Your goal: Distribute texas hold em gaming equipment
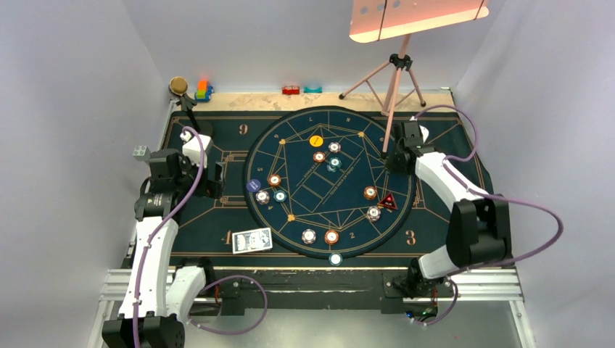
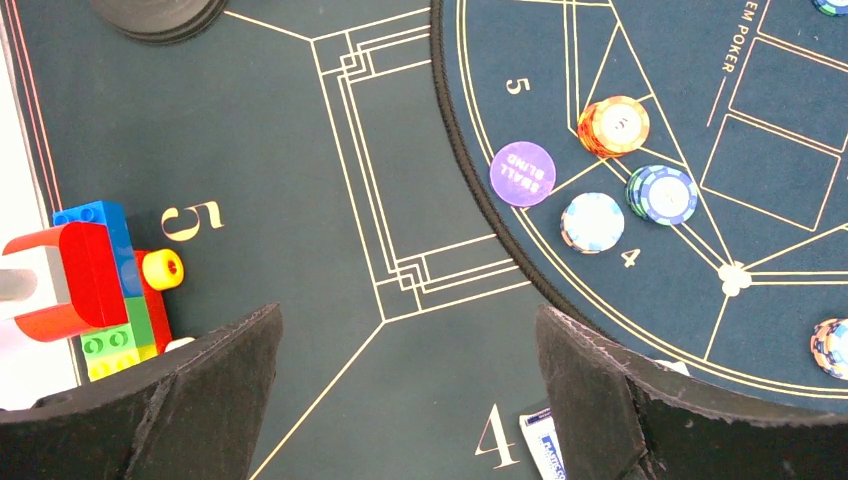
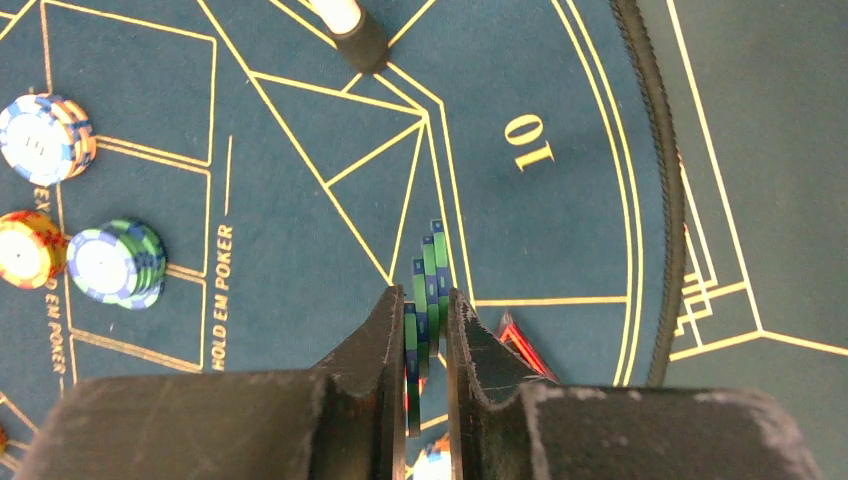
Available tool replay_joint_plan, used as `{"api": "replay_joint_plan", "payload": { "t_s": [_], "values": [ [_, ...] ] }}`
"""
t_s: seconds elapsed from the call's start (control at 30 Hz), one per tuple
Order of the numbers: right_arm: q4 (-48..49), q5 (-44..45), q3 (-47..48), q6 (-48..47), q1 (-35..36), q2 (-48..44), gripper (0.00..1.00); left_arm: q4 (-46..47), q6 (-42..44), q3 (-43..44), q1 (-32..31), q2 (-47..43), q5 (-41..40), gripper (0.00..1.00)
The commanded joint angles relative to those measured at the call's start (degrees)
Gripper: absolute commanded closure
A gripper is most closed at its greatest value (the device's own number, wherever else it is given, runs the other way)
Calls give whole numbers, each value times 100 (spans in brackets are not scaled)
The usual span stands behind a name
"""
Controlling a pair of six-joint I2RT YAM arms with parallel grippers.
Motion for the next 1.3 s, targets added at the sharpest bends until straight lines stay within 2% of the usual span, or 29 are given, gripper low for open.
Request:
{"api": "replay_joint_plan", "payload": {
  "t_s": [0.0,0.13,0.17,0.33,0.5,0.73,0.97,1.03,1.13,1.2,1.27],
  "values": [
    [672,-254,202,-201,-59,348,100,124,117,-22,43,-81,174,0],
    [1021,-525,26,-215,-81,562,100,125,136,-31,40,-66,236,0],
    [1070,-557,-22,-203,-87,602,97,126,140,-28,45,-57,251,0],
    [893,-539,-37,-65,-149,750,52,102,185,-34,44,-49,319,0],
    [450,-162,-30,132,-170,716,32,49,319,-19,31,-26,438,0],
    [77,100,-39,120,-169,253,28,-248,635,165,0,18,634,0],
    [-509,219,280,-149,-65,-431,26,-873,1427,291,-284,-17,922,0],
    [-622,225,384,-278,289,-732,22,-1045,1771,203,-473,-105,1021,0],
    [-618,119,536,-545,1378,-1143,13,-1317,2314,-9,-893,-248,1115,0],
    [-258,-233,431,-754,2141,-1593,11,-1446,2688,-196,-1150,-305,1149,0],
    [483,-1018,51,-1028,2596,-2084,10,-1625,2972,-317,-1306,-288,1271,0]
  ]
}}
